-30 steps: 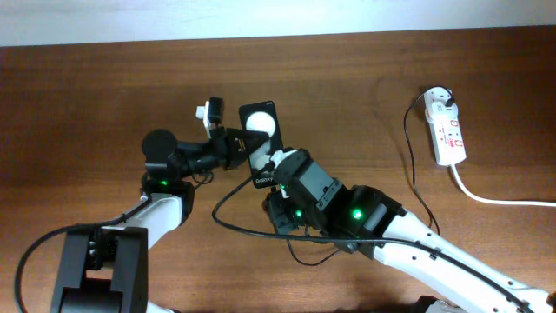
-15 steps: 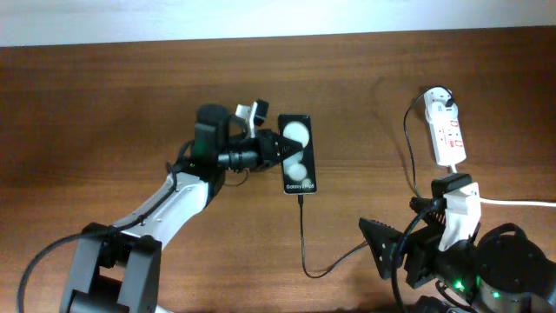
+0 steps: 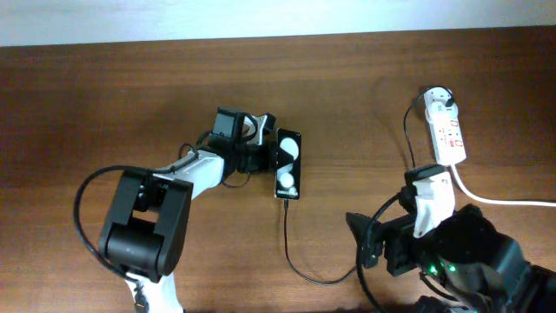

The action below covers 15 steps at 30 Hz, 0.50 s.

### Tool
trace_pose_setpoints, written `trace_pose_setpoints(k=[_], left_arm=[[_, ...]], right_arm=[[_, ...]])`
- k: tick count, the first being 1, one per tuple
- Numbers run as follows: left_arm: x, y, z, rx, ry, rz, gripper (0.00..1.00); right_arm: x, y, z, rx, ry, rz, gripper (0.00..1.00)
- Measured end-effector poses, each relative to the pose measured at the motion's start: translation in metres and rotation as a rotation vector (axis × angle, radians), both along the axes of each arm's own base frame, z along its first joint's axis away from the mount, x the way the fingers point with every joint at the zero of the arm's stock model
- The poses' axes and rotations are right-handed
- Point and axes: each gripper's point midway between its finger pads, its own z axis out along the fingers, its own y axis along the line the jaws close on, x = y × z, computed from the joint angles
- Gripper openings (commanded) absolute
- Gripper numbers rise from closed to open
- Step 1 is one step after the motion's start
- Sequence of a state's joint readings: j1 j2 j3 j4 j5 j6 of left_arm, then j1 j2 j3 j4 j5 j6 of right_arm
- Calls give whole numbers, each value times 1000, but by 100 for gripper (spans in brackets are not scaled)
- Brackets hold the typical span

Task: Plug charger to phone and switch on socket
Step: 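Lower the phone onto the table with the left gripper and release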

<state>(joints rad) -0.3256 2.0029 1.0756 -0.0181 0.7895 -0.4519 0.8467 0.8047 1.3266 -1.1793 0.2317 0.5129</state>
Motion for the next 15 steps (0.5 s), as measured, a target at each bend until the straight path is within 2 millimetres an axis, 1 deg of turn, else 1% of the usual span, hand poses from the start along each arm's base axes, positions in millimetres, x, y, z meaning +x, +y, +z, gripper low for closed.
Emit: trace_pose_setpoints(k=[1, 3, 4, 5, 7, 10, 11, 13, 14, 15], left_arm=[[-1, 1, -7, 8, 14, 2, 13], [0, 3, -11, 25, 15, 11, 22], [0, 4, -12, 35, 20, 16, 31], [-1, 7, -17, 60, 34, 26, 35], [-5, 14, -25, 108, 65, 45, 47], [-4, 16, -23, 132, 81, 53, 65], [-2, 17, -21, 144, 78, 56, 68], [2, 21, -18, 182, 51, 69, 97], [3, 21, -17, 186, 33, 58, 99], [7, 22, -12, 199, -12, 45, 100]], right_arm=[[1, 2, -2, -8, 6, 0, 99], [5, 5, -7, -25, 23, 0, 99], [6, 6, -8, -32, 28, 0, 99], [7, 8, -11, -41, 36, 0, 99], [10, 11, -15, -56, 50, 0, 99], [14, 16, -22, -82, 72, 0, 99], [16, 18, -25, -93, 83, 0, 99], [20, 22, -32, -119, 105, 0, 99], [21, 24, -35, -129, 113, 1, 99], [24, 27, -40, -145, 128, 0, 99]])
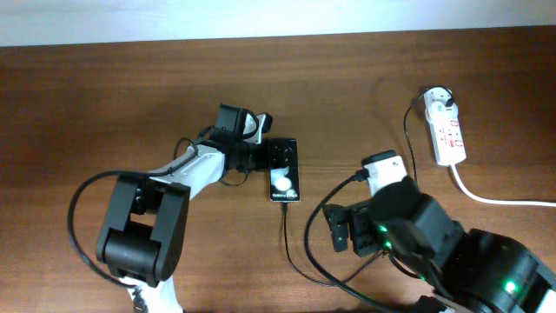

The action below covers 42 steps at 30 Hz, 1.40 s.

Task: Plug charger to phone and switch on socket
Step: 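Lower the phone onto the table with the left gripper and release, then move the right gripper to the power strip switch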

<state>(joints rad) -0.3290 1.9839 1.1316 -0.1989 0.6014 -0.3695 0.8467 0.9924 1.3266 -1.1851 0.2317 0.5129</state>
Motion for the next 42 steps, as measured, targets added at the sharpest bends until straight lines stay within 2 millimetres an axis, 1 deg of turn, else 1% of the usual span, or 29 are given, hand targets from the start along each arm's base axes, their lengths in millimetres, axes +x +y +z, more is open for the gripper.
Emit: trace_pose_setpoints(k=[2, 4, 6, 7, 8, 9, 10, 11, 12, 13, 14, 15, 17, 18, 19, 20, 22, 23, 25, 26, 27, 28, 30, 33, 35, 38, 39, 41, 42], left_arm=[[10, 12, 0, 45, -52, 5, 100], [16, 35, -1, 78, -33, 48, 99], [19, 74, 0, 123, 12, 135, 100], [17, 95, 1, 151, 39, 183, 99], [10, 121, 2, 189, 76, 237, 100], [2, 139, 13, 214, 85, 271, 99], [-3, 151, 33, 224, 62, 291, 99], [-11, 164, 89, 221, -51, 317, 99], [-16, 170, 121, 216, -133, 335, 99], [-43, 180, 188, 217, -296, 374, 99], [-57, 184, 224, 217, -409, 397, 99], [-80, 187, 257, 224, -513, 420, 99], [-134, 191, 321, 210, -764, 469, 99], [-172, 192, 354, 188, -917, 495, 99], [-189, 191, 368, 174, -984, 504, 99], [-217, 192, 383, 160, -1078, 522, 99], [-260, 191, 399, 132, -1214, 541, 99], [-289, 190, 408, 111, -1308, 550, 99], [-311, 189, 410, 95, -1371, 556, 99], [-323, 189, 409, 89, -1397, 558, 99], [-337, 188, 407, 82, -1426, 560, 99], [-344, 188, 407, 76, -1437, 558, 99], [-347, 187, 407, 61, -1436, 540, 99], [-347, 185, 395, 39, -1384, 494, 99], [-345, 185, 381, 48, -1327, 478, 99], [-342, 184, 340, 96, -1158, 457, 99], [-343, 185, 322, 117, -1085, 447, 99], [-350, 185, 278, 165, -902, 422, 99], [-363, 186, 239, 206, -736, 397, 99]], right_arm=[[5, 6, -10, -33, 29, 0, 99], [13, -2, -12, -28, 39, -71, 99], [27, -22, -12, -25, 35, -189, 99], [35, -37, -13, -34, 35, -260, 99], [47, -59, -17, -51, 43, -360, 98], [58, -78, -21, -66, 55, -448, 80], [71, -106, -29, -85, 83, -568, 49], [83, -136, -38, -106, 114, -690, 35], [95, -160, -44, -98, 126, -784, 18], [110, -202, -56, -95, 151, -935, 9], [124, -217, -63, -62, 150, -983, 4], [146, -241, -72, -20, 136, -1043, 4], [164, -264, -95, 27, 174, -1091, 4], [177, -274, -116, 50, 223, -1105, 4], [182, -281, -129, 46, 273, -1114, 4], [200, -294, -147, 43, 310, -1116, 4], [218, -308, -171, 28, 377, -1113, 4], [234, -316, -184, 26, 392, -1107, 4], [246, -320, -197, 24, 395, -1105, 4], [254, -322, -215, 20, 410, -1101, 4], [256, -323, -226, 17, 423, -1101, 4], [258, -324, -232, 12, 425, -1095, 4], [263, -325, -240, 7, 420, -1085, 4], [268, -327, -238, 9, 395, -1080, 4], [270, -329, -237, 3, 385, -1083, 4], [271, -332, -236, -19, 372, -1076, 4], [271, -332, -236, -20, 371, -1078, 4], [271, -332, -236, -22, 370, -1076, 4], [271, -332, -239, -23, 377, -1075, 4]])
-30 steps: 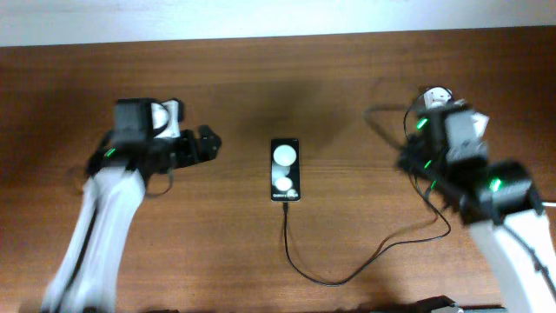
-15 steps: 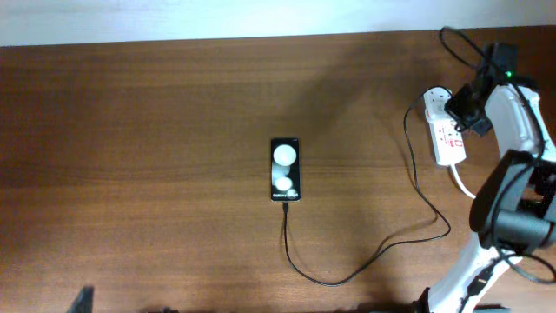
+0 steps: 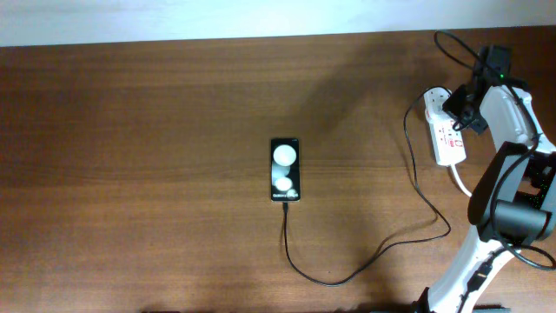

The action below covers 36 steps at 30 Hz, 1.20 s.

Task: Plug charger to phone and switch on socket
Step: 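Move the right gripper to the power strip switch, then press the red switch beside the charger with the right gripper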

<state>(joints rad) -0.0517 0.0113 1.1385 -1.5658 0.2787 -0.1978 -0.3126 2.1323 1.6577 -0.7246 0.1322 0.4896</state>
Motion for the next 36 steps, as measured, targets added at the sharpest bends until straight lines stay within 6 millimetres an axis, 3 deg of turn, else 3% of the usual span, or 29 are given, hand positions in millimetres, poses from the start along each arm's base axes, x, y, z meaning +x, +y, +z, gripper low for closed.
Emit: trace_pose_setpoints(k=[2, 3, 4, 15, 22, 27, 36], left_arm=[[-11, 0, -23, 6, 108, -1, 99], [-13, 1, -25, 6, 116, -1, 99], [-13, 1, -26, 6, 121, -1, 99], [-14, 1, -27, 6, 123, -1, 99], [-14, 1, -27, 7, 123, -1, 99], [-13, 3, -27, 14, 123, 13, 99], [-10, 14, -28, 46, 121, 72, 99]], right_arm=[[-1, 4, -11, 16, 23, 15, 4], [-4, 8, -23, 18, 61, 35, 4], [-4, 9, -22, 17, 66, 42, 4], [-8, 16, -20, -31, 122, 77, 4], [4, -8, -11, -78, 54, 38, 4], [8, -3, -25, -33, 55, 52, 4], [4, 7, -22, -80, 104, 68, 4]])
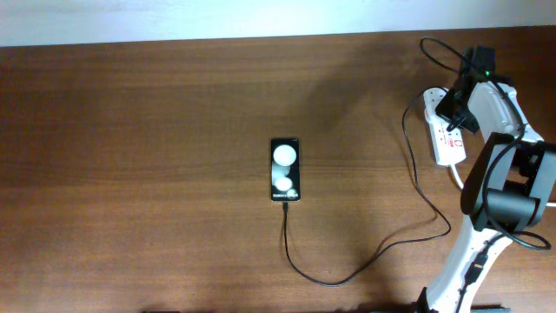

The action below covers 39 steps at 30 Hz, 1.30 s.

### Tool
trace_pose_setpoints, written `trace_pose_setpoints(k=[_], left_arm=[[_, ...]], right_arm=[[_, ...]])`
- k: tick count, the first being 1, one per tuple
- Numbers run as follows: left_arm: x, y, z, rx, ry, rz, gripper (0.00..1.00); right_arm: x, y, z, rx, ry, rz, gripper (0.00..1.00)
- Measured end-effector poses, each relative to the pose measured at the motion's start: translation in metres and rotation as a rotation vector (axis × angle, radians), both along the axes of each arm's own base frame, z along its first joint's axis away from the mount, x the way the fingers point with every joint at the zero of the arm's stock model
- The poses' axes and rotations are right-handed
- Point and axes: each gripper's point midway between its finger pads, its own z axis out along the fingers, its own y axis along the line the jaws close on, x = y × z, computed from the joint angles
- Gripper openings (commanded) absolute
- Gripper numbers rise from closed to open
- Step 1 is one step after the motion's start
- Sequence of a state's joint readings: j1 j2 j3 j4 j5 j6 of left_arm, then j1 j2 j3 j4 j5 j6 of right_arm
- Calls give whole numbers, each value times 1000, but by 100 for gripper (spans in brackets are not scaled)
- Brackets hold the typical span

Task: Plug charger to phone and switch on socket
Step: 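Press the red switch beside the charger with the right gripper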

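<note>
A black phone [285, 169] lies flat at the table's middle with two bright glare spots on its screen. The black charger cable [347, 276] is plugged into the phone's near end and loops right and up to the plug in the white power strip [446, 132] at the far right. My right gripper [451, 111] hovers over the strip's upper half, covering the plug and part of the switches; its fingers are too small to read. The left arm is out of view.
The strip's white mains lead [458, 178] runs down under the right arm [499, 187], which stands along the right edge. A black wrist cable [439, 43] arcs near the table's far edge.
The right gripper has shifted slightly left and toward the strip's top, now sitting over its plug end. Phone and cable lie unchanged.
At first the left gripper held the phone's side, with the cable at its near end, while the right arm sat low at the near right. Then the right arm was near the cable. By 1.2 s ago the left arm was gone and the right gripper was at the strip.
</note>
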<state>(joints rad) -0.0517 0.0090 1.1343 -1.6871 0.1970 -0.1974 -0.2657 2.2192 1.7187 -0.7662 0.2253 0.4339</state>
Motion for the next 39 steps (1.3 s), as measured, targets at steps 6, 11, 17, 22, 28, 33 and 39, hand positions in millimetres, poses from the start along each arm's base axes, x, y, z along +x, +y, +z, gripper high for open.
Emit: trace_pose_setpoints(k=[6, 11, 17, 22, 28, 33, 39], left_arm=[[0, 0, 0, 0, 0, 1, 99], [0, 0, 0, 0, 0, 1, 99], [0, 0, 0, 0, 0, 1, 99], [0, 0, 0, 0, 0, 1, 99], [0, 1, 0, 2, 0, 3, 99], [0, 1, 0, 2, 0, 3, 99], [0, 1, 0, 2, 0, 3, 99]], right_arm=[[-8, 7, -1, -8, 43, 7, 4], [-7, 8, -1, -5, 40, 5, 4], [-7, 10, -2, 8, 39, 12, 4], [-14, 28, -1, 110, 75, 53, 4], [-11, 14, 2, 200, 19, 21, 4], [13, -9, 25, 123, -70, 2, 4], [18, -9, 21, 124, -74, 5, 4]])
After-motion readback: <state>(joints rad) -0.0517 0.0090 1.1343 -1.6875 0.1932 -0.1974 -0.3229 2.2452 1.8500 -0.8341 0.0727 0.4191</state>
